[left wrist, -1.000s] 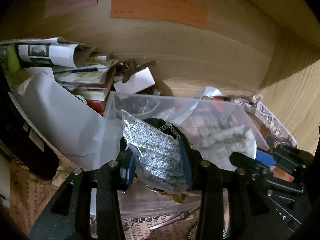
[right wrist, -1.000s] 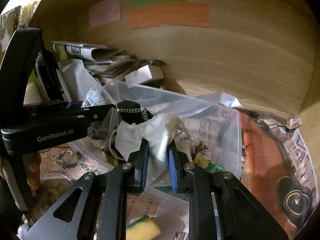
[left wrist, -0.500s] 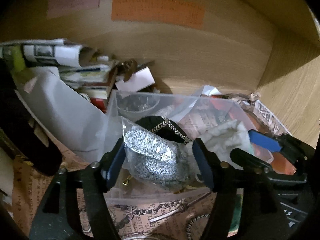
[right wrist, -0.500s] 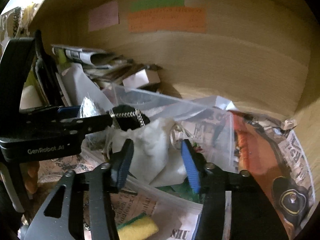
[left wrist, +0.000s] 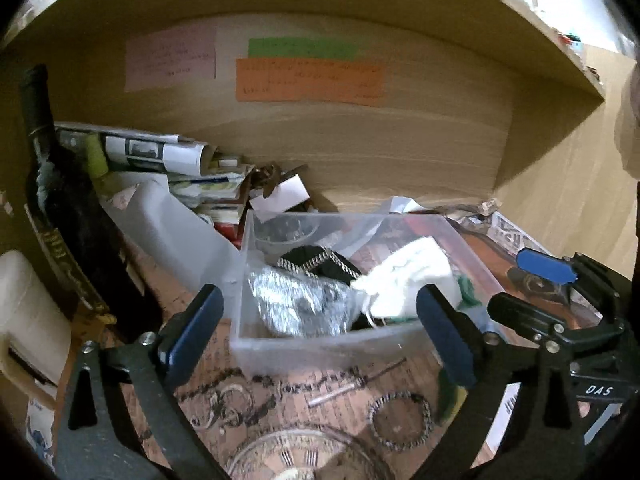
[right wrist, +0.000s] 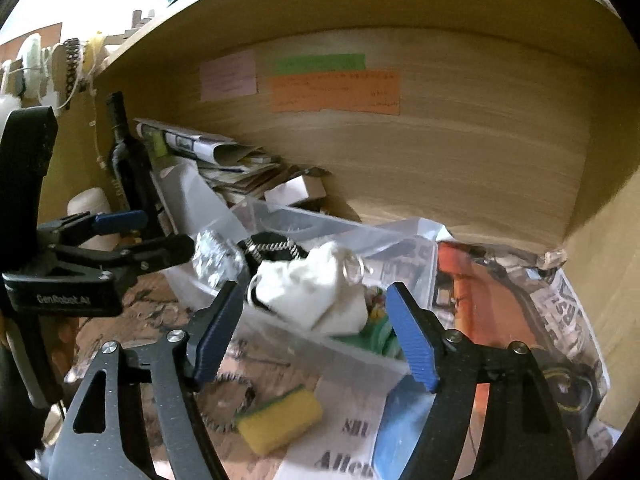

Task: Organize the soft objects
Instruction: 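Grasp the braided bracelet with the left tool while the right grasps the yellow-green sponge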

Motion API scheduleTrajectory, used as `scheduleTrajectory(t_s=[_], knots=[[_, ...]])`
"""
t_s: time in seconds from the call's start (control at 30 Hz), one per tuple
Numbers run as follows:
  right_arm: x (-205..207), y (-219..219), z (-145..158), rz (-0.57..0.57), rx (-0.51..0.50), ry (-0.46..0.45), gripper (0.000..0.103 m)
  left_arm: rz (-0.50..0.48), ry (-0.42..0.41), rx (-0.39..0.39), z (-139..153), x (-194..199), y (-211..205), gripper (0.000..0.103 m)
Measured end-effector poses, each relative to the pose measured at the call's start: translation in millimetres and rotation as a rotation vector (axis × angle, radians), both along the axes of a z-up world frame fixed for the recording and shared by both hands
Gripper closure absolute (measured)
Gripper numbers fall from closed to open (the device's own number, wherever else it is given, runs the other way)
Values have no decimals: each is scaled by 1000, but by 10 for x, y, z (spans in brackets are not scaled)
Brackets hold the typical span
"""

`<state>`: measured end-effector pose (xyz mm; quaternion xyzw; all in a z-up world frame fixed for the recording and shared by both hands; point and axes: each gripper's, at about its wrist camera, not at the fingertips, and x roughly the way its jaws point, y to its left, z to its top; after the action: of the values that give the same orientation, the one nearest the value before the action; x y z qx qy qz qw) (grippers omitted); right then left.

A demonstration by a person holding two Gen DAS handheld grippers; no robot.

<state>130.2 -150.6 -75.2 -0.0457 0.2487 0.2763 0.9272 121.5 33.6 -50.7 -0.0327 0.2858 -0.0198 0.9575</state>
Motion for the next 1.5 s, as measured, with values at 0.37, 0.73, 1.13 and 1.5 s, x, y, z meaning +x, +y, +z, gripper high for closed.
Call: scheduleTrajectory(t_s=[0.37, 0.73, 1.13, 1.5], knots=[[-126, -36, -472, 52, -44, 153, 31, -38, 125, 14, -405, -195, -118, 4], [-48, 61, -730, 119, -61, 259, 46, -88, 260, -35, -795, -239, -262, 4], [-145, -234, -614, 51, -7, 205, 54, -158, 325, -23, -980, -151, -565, 5], [-252, -321, -507, 47, 33, 157, 54, -166, 326, -6, -1041, -57, -660, 58]])
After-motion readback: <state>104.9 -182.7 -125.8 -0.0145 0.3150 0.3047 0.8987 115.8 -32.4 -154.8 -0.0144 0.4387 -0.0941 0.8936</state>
